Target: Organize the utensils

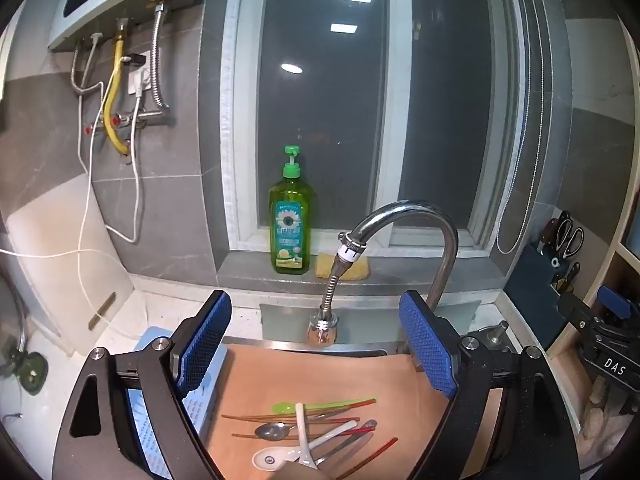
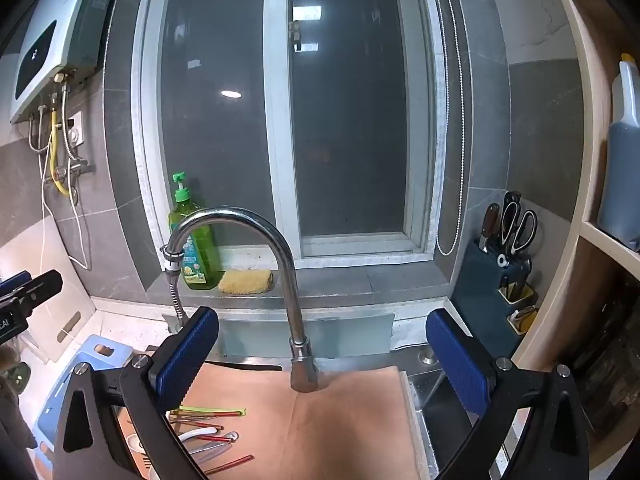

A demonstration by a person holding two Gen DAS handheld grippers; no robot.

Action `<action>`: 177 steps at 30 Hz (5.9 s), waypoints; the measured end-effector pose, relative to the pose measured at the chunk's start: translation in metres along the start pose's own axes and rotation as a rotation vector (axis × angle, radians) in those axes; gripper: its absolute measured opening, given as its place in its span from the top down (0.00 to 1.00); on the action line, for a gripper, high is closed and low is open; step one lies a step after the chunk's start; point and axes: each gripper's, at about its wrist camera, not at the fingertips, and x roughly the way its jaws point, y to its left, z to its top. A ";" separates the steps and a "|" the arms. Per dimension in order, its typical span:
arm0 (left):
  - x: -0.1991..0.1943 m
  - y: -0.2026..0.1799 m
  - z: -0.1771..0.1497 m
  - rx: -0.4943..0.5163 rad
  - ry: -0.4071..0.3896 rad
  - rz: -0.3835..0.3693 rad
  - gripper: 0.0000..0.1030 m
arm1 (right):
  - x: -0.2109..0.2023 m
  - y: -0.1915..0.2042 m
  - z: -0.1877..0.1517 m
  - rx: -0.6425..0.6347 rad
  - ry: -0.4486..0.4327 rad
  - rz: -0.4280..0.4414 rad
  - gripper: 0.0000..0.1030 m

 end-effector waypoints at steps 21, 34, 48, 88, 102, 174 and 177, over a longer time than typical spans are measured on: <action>0.007 0.000 -0.001 -0.001 -0.001 0.000 0.16 | 0.007 0.002 -0.004 0.025 0.028 0.005 0.01; 0.010 -0.003 0.000 0.014 -0.001 -0.003 0.16 | 0.011 0.003 -0.006 0.024 0.028 0.000 0.01; 0.017 -0.007 0.001 0.023 0.008 -0.013 0.16 | 0.016 0.001 -0.005 0.025 0.042 -0.032 0.01; 0.027 -0.012 -0.001 0.036 0.028 -0.031 0.16 | 0.025 -0.001 -0.003 0.041 0.065 -0.039 0.01; 0.028 -0.014 -0.006 0.041 0.038 -0.040 0.16 | 0.023 -0.002 -0.004 0.039 0.071 -0.043 0.01; 0.106 0.026 -0.215 -0.089 0.715 -0.083 0.34 | 0.232 0.191 -0.181 -0.043 0.975 0.686 0.64; 0.110 0.026 -0.216 -0.080 0.710 -0.082 0.34 | 0.236 0.194 -0.184 -0.035 0.993 0.690 0.74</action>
